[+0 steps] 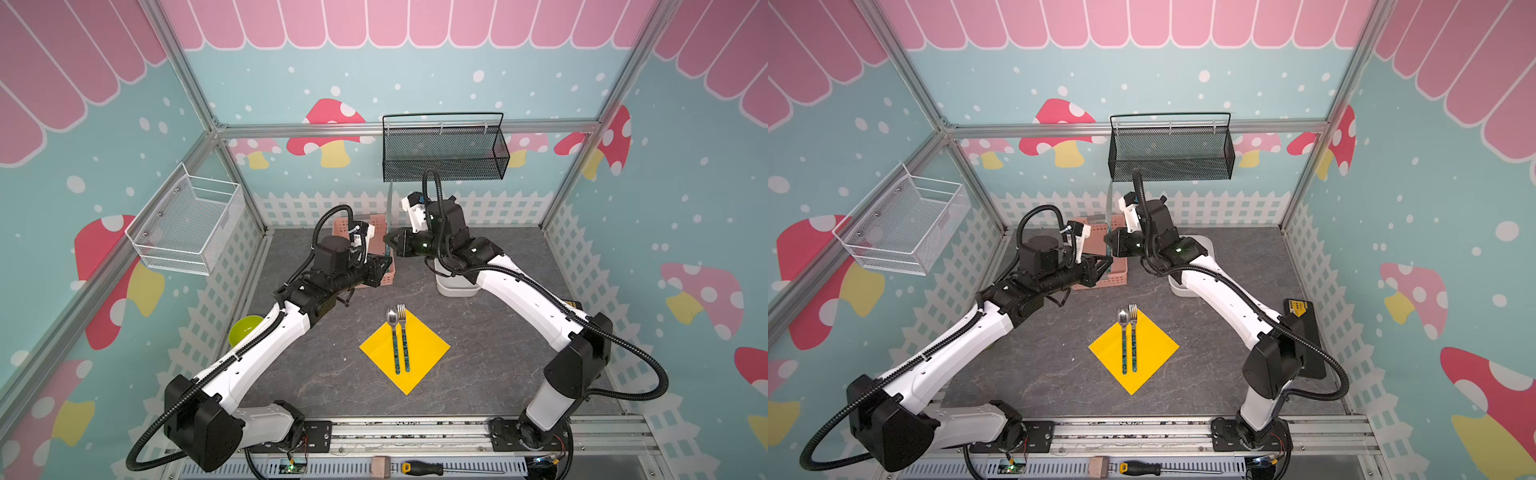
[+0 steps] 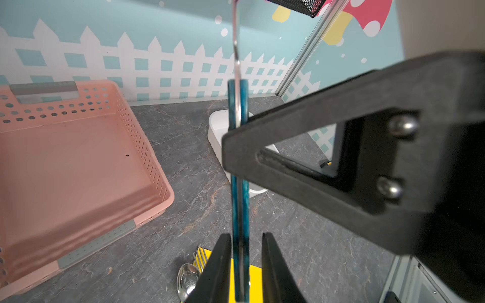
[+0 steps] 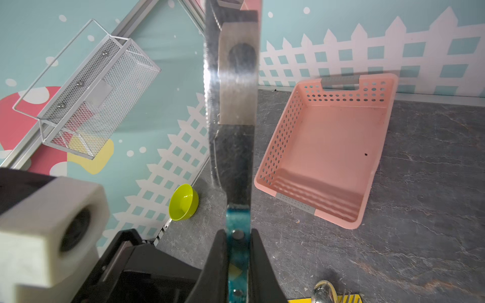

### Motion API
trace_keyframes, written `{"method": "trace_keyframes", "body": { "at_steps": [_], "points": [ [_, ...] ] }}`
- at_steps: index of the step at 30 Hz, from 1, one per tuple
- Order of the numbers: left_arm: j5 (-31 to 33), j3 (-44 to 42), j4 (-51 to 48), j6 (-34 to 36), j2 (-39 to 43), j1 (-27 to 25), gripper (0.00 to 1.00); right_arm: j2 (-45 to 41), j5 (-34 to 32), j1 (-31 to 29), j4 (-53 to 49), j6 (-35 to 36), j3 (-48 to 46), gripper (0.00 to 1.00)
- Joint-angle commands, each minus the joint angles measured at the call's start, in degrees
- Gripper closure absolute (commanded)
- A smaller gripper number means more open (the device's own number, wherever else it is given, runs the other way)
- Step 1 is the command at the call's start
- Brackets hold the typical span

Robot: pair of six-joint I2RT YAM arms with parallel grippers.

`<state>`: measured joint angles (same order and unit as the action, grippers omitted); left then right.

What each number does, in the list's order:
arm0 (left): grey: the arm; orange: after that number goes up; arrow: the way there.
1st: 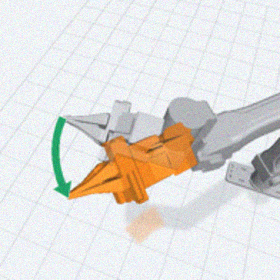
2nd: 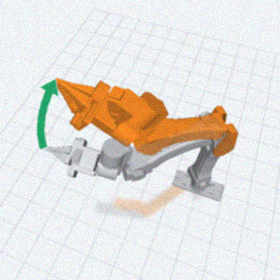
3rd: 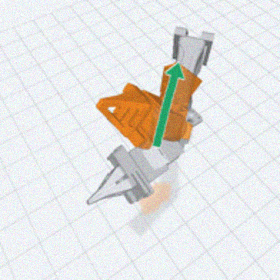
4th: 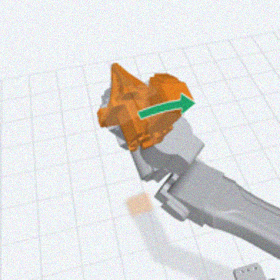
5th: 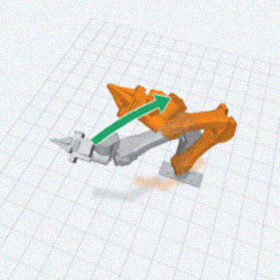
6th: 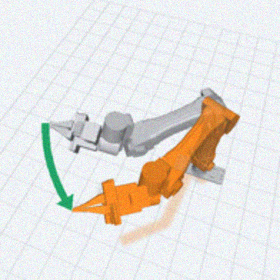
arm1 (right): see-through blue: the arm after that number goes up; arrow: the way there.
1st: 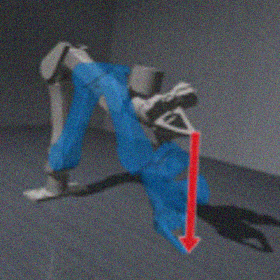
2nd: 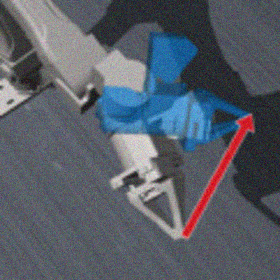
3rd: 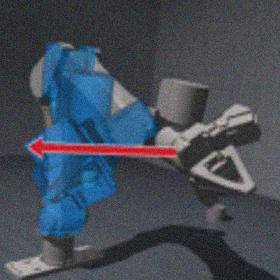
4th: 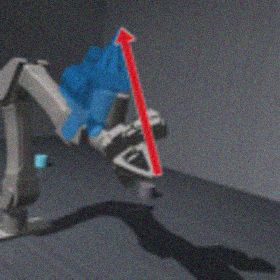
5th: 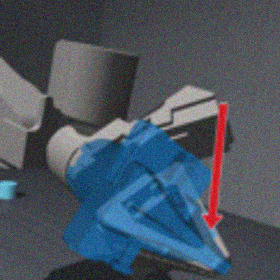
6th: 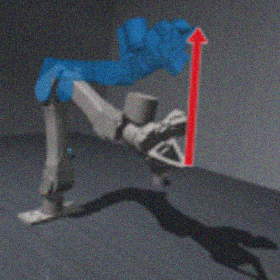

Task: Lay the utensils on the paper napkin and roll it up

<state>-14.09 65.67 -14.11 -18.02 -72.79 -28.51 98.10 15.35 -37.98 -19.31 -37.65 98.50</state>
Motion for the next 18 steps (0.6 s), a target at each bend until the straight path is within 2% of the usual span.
{"method": "trace_keyframes", "body": {
  "at_steps": [1,6,11,16,18],
  "points": [
    [0.6,-1.5,0.1,0.4,2.9,0.2,0.72,-0.4,-2.1,-0.2,-2.1,1.4,1.2,0.97],
    [0.0,-3.8,-1.9,0.5,5.5,1.8,0.71,-0.4,-2.8,-0.3,-6.0,2.3,0.7,0.98],
    [-2.1,-6.9,-3.0,1.6,8.6,4.4,0.70,-1.8,-2.6,-0.5,-8.7,1.6,-3.7,0.98],
    [-3.7,-7.4,-8.0,5.5,9.9,8.6,0.70,-3.7,-3.4,-1.3,-10.7,-0.6,-10.3,0.98],
    [-1.3,-7.4,-11.2,8.5,10.9,8.8,0.70,-4.1,-3.9,-1.7,-11.5,-1.5,-13.1,0.98]
  ]
}}
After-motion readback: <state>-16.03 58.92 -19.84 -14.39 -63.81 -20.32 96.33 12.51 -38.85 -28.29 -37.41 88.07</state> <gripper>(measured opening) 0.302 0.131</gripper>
